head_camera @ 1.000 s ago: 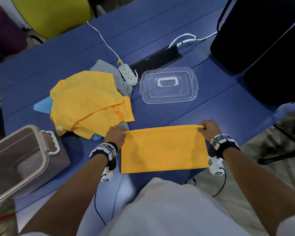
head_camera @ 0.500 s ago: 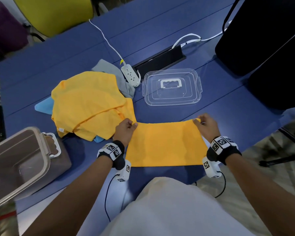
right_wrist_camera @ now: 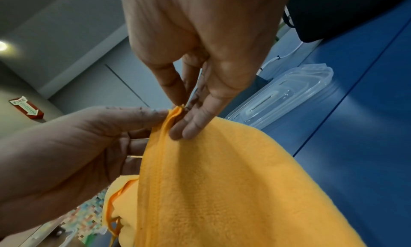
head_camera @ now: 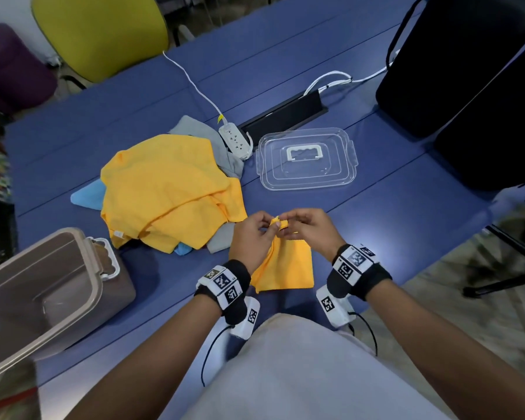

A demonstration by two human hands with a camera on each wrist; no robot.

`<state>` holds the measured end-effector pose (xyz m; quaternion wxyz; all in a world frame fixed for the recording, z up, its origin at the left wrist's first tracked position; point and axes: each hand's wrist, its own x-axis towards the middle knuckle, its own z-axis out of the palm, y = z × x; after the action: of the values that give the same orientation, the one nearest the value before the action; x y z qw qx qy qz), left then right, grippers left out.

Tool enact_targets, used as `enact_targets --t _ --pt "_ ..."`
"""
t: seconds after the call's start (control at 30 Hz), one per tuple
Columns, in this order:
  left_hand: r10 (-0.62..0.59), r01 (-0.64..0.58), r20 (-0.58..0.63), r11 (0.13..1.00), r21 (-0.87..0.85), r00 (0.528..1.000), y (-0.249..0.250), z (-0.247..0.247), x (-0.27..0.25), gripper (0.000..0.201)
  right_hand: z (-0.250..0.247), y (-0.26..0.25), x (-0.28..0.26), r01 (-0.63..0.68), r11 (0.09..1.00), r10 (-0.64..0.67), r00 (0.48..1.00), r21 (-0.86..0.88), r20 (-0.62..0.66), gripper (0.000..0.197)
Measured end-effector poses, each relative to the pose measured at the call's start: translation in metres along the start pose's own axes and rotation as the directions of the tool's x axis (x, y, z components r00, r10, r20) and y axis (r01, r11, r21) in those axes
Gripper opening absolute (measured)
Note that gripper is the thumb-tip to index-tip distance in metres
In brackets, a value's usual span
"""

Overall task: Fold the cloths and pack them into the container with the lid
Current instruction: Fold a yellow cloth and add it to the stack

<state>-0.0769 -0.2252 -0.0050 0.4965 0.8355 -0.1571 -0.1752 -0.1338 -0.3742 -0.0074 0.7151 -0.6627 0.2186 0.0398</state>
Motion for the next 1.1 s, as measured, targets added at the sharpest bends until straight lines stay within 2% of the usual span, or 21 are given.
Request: enact_targets --t 0.07,0.17,0.23,0.3,0.37,0.4,0.47,0.5,0.53,0.63,0.67,0.73,0.83,0.87,0.93,0.97,1.0,1.03,1.07,1.1 --pt "-0.001 0.002 0.024 0.999 -0.051 1.0 0.002 -0.006 -0.005 0.014 0.0 -0.001 -0.004 0.068 0.995 -0.066 0.997 -0.077 0.038 0.022" --pt "0.056 -0.054 0.063 0.998 -0.027 0.996 0.009 -0.014 -0.014 0.019 0.002 -0.008 -0.01 0.188 0.924 -0.19 0.981 -0.333 0.028 0.019" --pt "0.143 -0.147 0.086 0.988 0.038 0.986 0.013 -0.023 -0.017 0.016 0.001 -0.015 -0.013 0.333 0.771 -0.353 0.933 -0.543 0.071 0.03" --pt "0.243 -0.263 0.169 0.959 0.105 0.955 0.017 -0.034 -0.02 0.012 -0.007 -0.022 -0.013 0.465 0.583 -0.429 0.873 -0.667 0.234 0.058" --pt "0.326 -0.37 0.263 0.919 0.139 0.908 0.02 -0.045 -0.022 0.015 -0.017 -0.025 -0.006 0.493 0.395 -0.3 0.867 -0.775 0.399 0.077" --pt "0.352 -0.403 0.285 0.904 0.143 0.891 0.022 -0.051 -0.022 0.018 -0.021 -0.025 -0.002 0.474 0.312 -0.197 0.88 -0.823 0.432 0.078" --pt "0.373 -0.423 0.282 0.894 0.146 0.884 0.025 -0.063 -0.022 0.023 -0.03 -0.028 0.002 0.407 0.201 -0.015 0.911 -0.891 0.413 0.06" --pt "0.368 -0.415 0.264 0.897 0.151 0.892 0.026 -0.07 -0.021 0.025 -0.035 -0.031 0.002 0.375 0.197 0.03 0.921 -0.906 0.387 0.047" --pt "0.356 -0.398 0.238 0.903 0.16 0.904 0.025 -0.077 -0.02 0.027 -0.04 -0.033 0.001 0.344 0.25 0.026 0.932 -0.905 0.361 0.035" --pt "0.274 -0.309 0.183 0.93 0.199 0.944 0.017 -0.094 -0.013 0.036 -0.051 -0.043 -0.009 0.329 0.564 -0.152 0.943 -0.757 0.297 0.02" --pt "0.222 -0.265 0.207 0.941 0.21 0.953 0.017 -0.097 -0.011 0.041 -0.051 -0.048 -0.012 0.369 0.609 -0.227 0.929 -0.702 0.291 0.02" --pt "0.172 -0.251 0.3 0.935 0.25 0.938 0.023 -0.095 -0.011 0.051 -0.039 -0.064 -0.019 0.429 0.6 -0.3 0.903 -0.675 0.307 0.02" --pt "0.233 -0.327 0.375 0.922 0.208 0.897 0.046 -0.077 -0.011 0.069 -0.012 -0.092 -0.027 0.493 0.554 -0.362 0.868 -0.671 0.339 0.023" --pt "0.25 -0.317 0.357 0.937 0.143 0.9 0.056 -0.069 -0.008 0.062 -0.006 -0.102 -0.029 0.512 0.578 -0.412 0.855 -0.636 0.315 0.025" --pt "0.26 -0.282 0.287 0.959 0.036 0.922 0.073 -0.059 -0.001 0.026 -0.008 -0.115 -0.029 0.505 0.655 -0.477 0.853 -0.561 0.212 0.037" --pt "0.249 -0.259 0.254 0.966 0.006 0.935 0.076 -0.058 0.004 0.014 -0.016 -0.119 -0.028 0.451 0.676 -0.432 0.883 -0.582 0.183 0.048" --pt "0.233 -0.234 0.236 0.972 -0.026 0.943 0.077 -0.059 0.008 0.007 -0.027 -0.12 -0.026 0.366 0.639 -0.33 0.925 -0.677 0.188 0.058" --pt "0.211 -0.206 0.233 0.977 -0.048 0.949 0.075 -0.06 0.012 0.005 -0.04 -0.118 -0.024 0.272 0.527 -0.191 0.961 -0.805 0.2 0.059" --pt "0.195 -0.189 0.247 0.981 -0.051 0.949 0.071 -0.063 0.014 0.006 -0.053 -0.113 -0.023 0.206 0.411 -0.07 0.978 -0.888 0.195 0.051" --pt "0.188 -0.186 0.275 0.982 -0.033 0.943 0.067 -0.065 0.016 0.008 -0.064 -0.105 -0.022 0.179 0.355 -0.003 0.982 -0.918 0.191 0.04"
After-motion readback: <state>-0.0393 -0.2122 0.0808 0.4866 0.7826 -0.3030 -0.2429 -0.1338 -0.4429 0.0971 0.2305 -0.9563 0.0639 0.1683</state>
